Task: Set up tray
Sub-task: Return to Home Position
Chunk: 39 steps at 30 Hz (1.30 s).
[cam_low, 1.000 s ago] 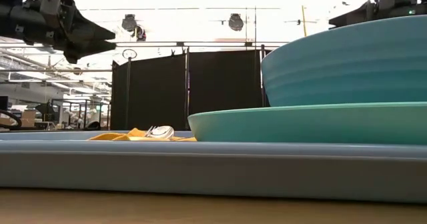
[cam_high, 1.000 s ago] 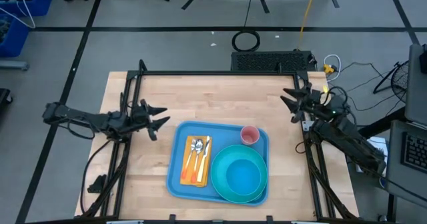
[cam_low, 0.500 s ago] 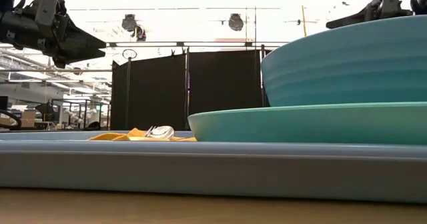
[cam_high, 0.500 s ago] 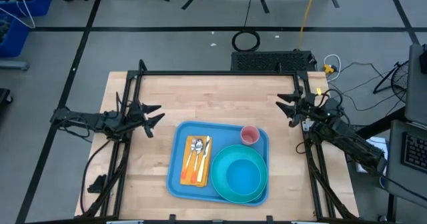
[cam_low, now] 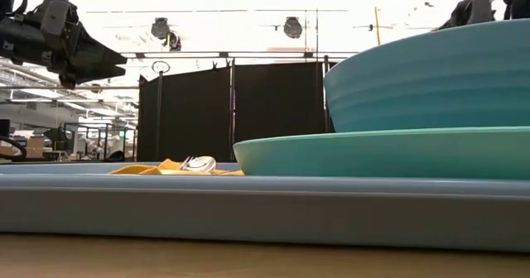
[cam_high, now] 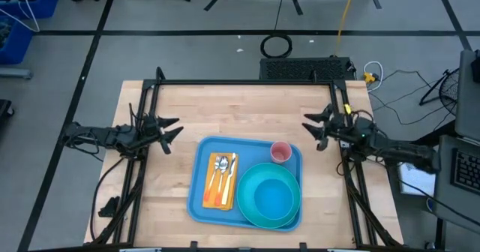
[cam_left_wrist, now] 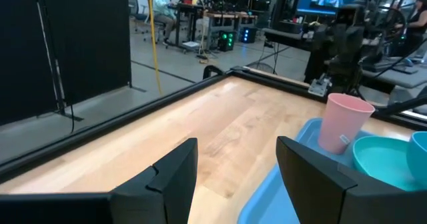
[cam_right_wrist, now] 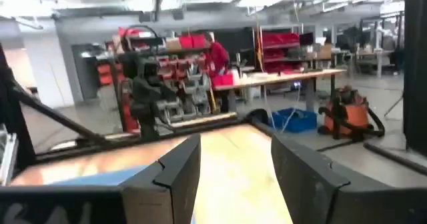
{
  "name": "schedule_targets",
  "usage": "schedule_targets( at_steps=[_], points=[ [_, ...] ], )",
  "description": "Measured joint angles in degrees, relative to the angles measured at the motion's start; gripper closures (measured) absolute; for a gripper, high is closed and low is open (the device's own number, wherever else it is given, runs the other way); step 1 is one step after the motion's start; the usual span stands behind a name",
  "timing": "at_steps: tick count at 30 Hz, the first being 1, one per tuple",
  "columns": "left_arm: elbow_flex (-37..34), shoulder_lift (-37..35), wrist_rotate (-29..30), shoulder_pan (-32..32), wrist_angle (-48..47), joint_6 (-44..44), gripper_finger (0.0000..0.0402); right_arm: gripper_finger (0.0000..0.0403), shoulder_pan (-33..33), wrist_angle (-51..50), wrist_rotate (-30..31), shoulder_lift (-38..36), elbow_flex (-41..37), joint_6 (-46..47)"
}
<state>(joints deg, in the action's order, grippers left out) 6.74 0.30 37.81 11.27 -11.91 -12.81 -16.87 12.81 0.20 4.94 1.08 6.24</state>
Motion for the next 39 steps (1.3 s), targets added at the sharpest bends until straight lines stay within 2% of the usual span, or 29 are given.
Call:
schedule_targets(
  at_steps=[3,9,14,18,26,30,32,39],
  points=[
    [0.00,0.00,0.19,0.00,-0.51,-0.80,0.0192,0.0229,6.57,-1.56,6.01,2.35,-0.04,-0.98],
    [0.00,0.02,-0.25,0.00,-2.11,-0.97,0.0192,0.0229,19.48,1.98,17.02,6.40,-0.13,-2.50],
    [0.00,0.04,-1.75,0.00,-3.94,-1.80,0.0192,0.0229,26.28,6.97,24.97,6.89,-0.17,-7.55],
    [0.00,0.04,-3.55,0.02,-4.23,-1.04,0.0192,0.0229,28.84,10.85,25.51,6.88,-0.19,-11.04],
    [-1.32,0.02,-3.02,0.00,-2.32,0.34,0.0192,0.0229,30.23,12.01,28.11,6.87,-0.22,-11.89],
    [-2.87,0.01,-6.76,-0.13,5.44,6.90,0.0192,0.0229,30.75,12.40,28.14,6.87,-0.24,-11.89],
    [-3.02,0.00,-7.38,-0.39,6.06,7.45,0.0192,0.0229,30.87,12.65,28.14,6.85,-0.24,-11.89],
    [-5.34,0.34,-17.66,-3.18,13.58,9.71,0.0192,0.0229,30.87,12.69,26.41,6.85,-0.24,-11.49]
  ],
)
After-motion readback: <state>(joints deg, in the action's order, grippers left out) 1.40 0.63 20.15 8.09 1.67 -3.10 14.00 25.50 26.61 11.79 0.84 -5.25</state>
